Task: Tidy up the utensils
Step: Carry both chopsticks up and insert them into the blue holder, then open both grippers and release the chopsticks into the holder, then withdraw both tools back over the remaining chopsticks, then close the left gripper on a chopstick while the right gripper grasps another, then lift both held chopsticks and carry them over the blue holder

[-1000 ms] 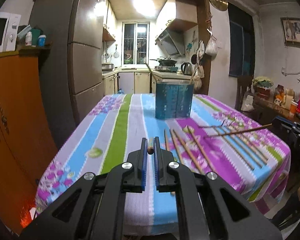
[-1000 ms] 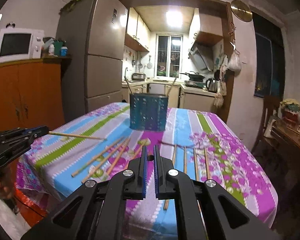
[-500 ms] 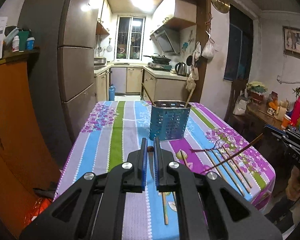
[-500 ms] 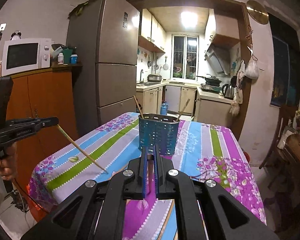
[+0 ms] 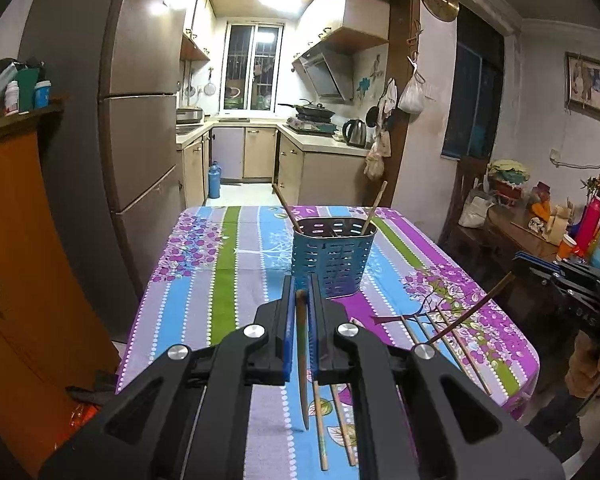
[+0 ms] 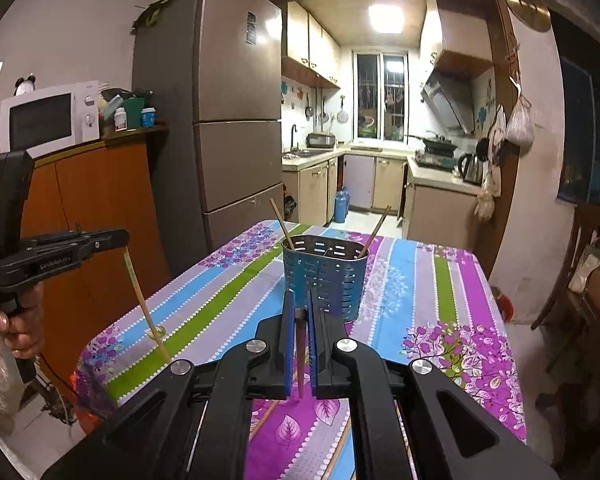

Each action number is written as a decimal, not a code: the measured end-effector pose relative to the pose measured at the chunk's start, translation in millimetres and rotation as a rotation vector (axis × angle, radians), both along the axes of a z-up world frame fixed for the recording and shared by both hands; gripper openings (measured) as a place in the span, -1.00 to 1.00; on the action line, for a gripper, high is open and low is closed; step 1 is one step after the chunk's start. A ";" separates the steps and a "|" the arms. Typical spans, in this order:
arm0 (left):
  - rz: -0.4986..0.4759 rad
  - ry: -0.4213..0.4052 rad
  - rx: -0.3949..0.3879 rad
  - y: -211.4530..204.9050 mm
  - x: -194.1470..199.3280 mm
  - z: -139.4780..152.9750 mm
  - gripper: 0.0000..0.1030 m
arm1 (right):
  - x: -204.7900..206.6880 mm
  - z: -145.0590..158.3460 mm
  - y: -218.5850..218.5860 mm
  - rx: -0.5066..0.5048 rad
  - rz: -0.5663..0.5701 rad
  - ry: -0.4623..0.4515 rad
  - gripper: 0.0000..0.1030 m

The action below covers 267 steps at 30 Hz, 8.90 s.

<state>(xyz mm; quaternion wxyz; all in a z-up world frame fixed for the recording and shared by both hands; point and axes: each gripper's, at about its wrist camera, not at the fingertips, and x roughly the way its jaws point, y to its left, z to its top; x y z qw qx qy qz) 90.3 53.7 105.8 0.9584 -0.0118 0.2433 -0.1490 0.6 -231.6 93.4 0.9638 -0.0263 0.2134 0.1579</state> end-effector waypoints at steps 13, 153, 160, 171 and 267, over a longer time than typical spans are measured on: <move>-0.042 -0.070 -0.033 -20.7 36.1 34.2 -0.91 | 26.3 45.4 -2.0 0.016 -0.022 -0.049 -0.86; 0.005 -0.001 0.214 -45.8 -72.9 -219.1 -0.28 | -77.3 -233.5 0.6 -0.150 -0.284 0.045 -0.67; -0.004 -0.042 0.226 -53.4 -79.9 -222.9 -0.61 | -74.8 -235.8 3.7 -0.155 -0.303 0.023 -0.67; -0.021 -0.070 0.192 -55.0 -83.4 -226.3 -0.86 | -78.2 -238.8 7.3 -0.122 -0.329 0.014 -0.83; 0.027 -0.345 -0.076 -105.0 149.4 117.4 -0.90 | 179.7 120.0 -12.2 0.179 -0.179 -0.260 -0.86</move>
